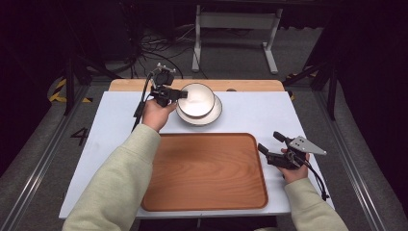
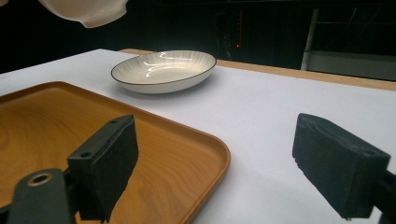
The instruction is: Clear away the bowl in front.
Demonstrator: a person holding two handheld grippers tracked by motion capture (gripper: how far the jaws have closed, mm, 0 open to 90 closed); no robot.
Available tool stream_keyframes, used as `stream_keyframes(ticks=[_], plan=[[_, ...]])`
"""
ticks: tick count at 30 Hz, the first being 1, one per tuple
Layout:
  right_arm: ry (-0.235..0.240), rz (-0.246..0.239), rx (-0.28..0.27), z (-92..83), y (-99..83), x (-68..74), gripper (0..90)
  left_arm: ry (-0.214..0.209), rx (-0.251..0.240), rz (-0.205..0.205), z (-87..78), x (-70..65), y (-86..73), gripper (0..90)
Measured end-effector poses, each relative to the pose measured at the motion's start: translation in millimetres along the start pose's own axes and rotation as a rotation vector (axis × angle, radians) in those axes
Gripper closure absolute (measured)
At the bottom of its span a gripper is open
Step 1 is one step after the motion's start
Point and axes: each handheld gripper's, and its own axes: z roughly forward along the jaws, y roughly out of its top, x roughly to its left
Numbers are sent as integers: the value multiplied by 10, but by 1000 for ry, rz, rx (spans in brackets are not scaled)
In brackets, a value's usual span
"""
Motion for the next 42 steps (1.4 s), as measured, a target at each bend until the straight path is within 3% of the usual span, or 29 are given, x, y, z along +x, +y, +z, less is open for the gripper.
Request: stream_keyframes(ticks=[7,23,34,42], plan=[[-1,-1,1,1,0,0,148,-26,-4,32,-172,-51,-101,803],[-1,-2,5,2,-1,2,148,-85,12,132,-354,-281,-240,802],[-1,0,6,3,-2,4,148,-110,48,177,-366,-355,-346,802],[2,0,6,4,-2,5,148,-110,96,211,-272,-376,-482,802]])
